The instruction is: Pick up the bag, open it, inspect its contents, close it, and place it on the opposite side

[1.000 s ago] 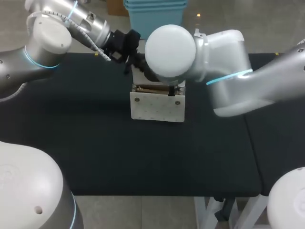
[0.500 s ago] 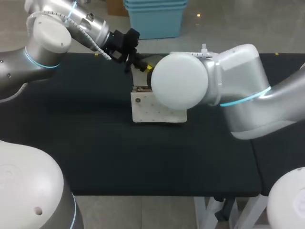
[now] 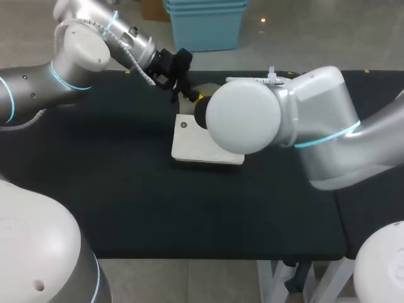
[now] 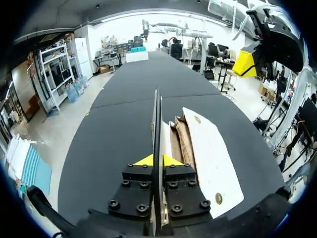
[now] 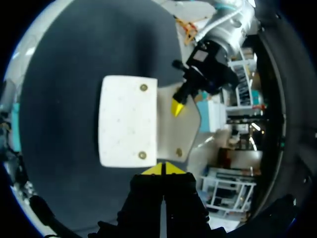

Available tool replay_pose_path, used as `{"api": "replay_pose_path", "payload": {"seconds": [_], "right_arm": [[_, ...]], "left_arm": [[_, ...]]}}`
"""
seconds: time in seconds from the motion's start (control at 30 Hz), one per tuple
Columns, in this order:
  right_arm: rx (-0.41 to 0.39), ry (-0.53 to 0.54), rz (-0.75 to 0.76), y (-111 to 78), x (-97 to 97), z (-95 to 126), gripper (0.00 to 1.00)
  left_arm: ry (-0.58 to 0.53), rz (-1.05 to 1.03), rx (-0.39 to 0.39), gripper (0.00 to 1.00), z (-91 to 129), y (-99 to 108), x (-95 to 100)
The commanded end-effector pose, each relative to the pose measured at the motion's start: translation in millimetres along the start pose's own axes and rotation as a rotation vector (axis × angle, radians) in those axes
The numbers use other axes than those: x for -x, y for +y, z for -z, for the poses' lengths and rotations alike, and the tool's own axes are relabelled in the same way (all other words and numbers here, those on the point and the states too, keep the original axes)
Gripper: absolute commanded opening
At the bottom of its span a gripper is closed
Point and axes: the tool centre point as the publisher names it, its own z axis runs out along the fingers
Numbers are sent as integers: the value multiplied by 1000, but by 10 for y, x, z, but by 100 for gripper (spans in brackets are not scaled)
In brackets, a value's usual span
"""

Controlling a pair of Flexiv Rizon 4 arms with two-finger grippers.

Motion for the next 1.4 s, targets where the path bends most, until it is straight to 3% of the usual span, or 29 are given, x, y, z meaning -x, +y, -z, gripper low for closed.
{"api": "replay_pose_path", "payload": {"seconds": [0.03,0.37,0.77,1.1,1.23,1.4], "right_arm": [[8,3,1,34,-98,-67,0],[13,66,-6,59,-350,-131,0],[32,95,10,151,-616,-292,0],[53,126,11,144,-797,-463,0],[62,148,8,138,-876,-476,26],[63,166,3,114,-959,-427,35]], "left_arm": [[-34,-30,-28,0,-62,88,-121],[-87,-99,43,0,-202,156,-304],[-194,-76,62,0,-203,445,-85],[-168,-114,30,0,-225,411,-36],[-166,-119,36,0,-244,413,-5],[-169,-110,54,0,-271,447,19]]}}
